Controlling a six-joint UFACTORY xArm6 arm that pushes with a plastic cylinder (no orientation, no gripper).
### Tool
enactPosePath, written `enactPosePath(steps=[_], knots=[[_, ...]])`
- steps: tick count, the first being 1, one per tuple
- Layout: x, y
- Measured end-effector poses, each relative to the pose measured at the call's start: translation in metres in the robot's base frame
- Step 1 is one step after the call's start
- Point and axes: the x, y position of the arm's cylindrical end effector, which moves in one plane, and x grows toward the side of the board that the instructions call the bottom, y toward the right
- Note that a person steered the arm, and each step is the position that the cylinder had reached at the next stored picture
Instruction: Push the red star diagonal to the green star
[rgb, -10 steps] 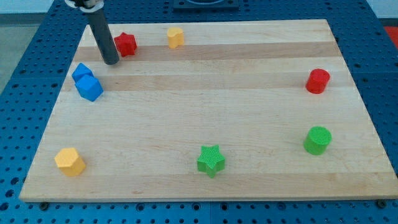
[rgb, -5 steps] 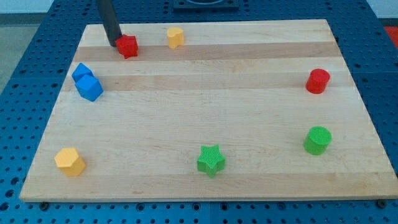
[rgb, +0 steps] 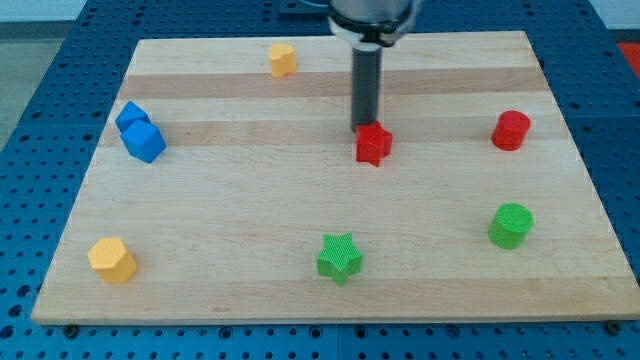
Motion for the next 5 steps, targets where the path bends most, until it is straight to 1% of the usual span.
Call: enactPosePath(steps=[1,2,3,5], knots=[[-0.005,0.001],[-0.006,-0.017],[0.009,-0.018],[0.013,-0.019]])
